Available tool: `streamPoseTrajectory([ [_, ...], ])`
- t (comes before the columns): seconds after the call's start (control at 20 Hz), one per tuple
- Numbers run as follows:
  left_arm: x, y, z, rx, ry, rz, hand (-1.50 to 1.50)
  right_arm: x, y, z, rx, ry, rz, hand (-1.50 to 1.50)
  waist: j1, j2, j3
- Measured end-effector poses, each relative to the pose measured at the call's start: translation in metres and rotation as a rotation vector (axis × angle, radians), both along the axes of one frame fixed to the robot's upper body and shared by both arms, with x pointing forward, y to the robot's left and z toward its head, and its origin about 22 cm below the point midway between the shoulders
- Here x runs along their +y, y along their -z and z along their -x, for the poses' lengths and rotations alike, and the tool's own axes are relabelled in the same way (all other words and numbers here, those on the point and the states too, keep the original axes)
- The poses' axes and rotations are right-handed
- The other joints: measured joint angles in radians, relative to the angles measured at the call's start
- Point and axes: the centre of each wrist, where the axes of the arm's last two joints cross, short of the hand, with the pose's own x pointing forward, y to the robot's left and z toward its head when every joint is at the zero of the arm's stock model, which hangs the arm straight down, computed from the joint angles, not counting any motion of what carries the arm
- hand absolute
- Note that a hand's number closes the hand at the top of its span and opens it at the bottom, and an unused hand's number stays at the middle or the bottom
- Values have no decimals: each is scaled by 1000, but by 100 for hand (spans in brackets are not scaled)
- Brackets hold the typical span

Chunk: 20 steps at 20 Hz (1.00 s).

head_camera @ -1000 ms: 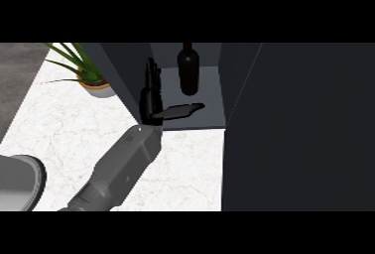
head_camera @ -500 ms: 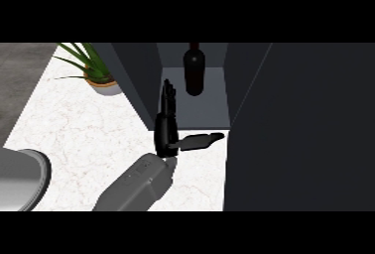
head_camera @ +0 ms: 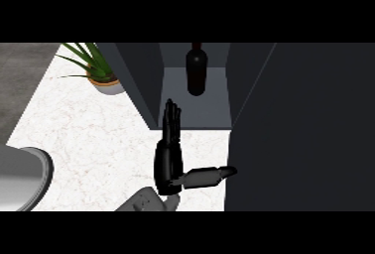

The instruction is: Pick up the wine, place it into the cabinet and close the cabinet

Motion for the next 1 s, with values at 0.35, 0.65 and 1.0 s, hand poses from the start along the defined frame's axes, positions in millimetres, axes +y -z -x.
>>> streamPoseTrajectory([
  [0.35, 11, -12, 38, 7, -36, 11, -150, -2, -1, 1, 0, 12, 14, -150, 0, 1, 0],
  [0.65, 29, -28, 73, -20, -32, 41, -150, -1, -3, 0, -1, 0, 30, -150, 1, 1, 0],
  [1.0, 55, -37, 105, -40, 19, 25, -150, -2, 3, 1, 33, -59, 94, 150, 0, 1, 0],
])
